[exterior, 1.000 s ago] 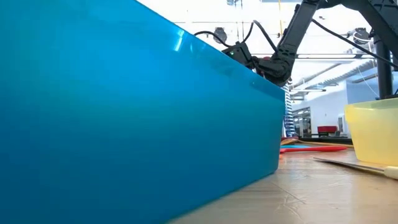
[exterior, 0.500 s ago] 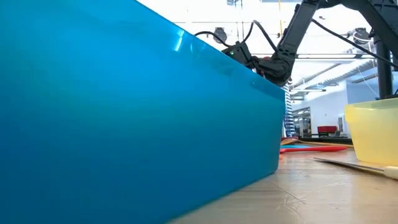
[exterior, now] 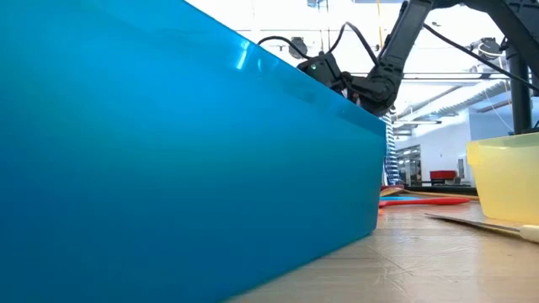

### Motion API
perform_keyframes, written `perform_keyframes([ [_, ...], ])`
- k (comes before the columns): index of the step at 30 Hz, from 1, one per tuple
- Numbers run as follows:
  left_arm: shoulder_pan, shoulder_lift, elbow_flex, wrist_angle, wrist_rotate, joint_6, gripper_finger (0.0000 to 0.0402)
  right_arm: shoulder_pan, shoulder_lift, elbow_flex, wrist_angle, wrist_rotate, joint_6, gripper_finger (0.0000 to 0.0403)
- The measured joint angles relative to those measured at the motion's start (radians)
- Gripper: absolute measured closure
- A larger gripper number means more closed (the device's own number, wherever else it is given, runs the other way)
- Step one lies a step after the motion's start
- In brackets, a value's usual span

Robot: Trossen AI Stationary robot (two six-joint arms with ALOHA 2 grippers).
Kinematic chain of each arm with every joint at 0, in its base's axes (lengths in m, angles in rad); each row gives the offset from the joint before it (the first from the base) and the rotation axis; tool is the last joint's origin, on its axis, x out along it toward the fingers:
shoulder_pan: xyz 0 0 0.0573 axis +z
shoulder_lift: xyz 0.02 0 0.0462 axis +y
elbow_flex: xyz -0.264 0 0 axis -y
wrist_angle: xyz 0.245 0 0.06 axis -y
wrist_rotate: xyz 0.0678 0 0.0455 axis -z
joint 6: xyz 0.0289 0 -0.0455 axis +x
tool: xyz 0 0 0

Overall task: Pick & Place Kitchen Items
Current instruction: Put the pink spatula into the pink bin, then put the green serving spoon into blue bin

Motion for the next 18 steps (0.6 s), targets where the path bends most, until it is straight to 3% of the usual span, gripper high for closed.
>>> perform_keyframes([
  [5, 0.017, -0.051, 0.052, -0.041, 0.050, 0.077, 0.0256, 0.002, 0.000, 0.000, 0.001, 0.000, 0.000, 0.0273],
  [11, 0.037, -0.181, 0.157, -0.150, 0.018, 0.117, 0.0269, 0.002, 0.000, 0.000, -0.001, 0.000, 0.000, 0.0273],
  [14, 0.035, -0.237, 0.211, -0.212, -0.063, 0.125, 0.0282, 0.002, 0.000, 0.000, -0.001, 0.000, 0.011, 0.0273],
  [18, 0.036, -0.306, 0.246, -0.222, -0.298, 0.250, 0.0294, 0.002, 0.000, 0.000, -0.002, 0.000, 0.034, 0.0273],
])
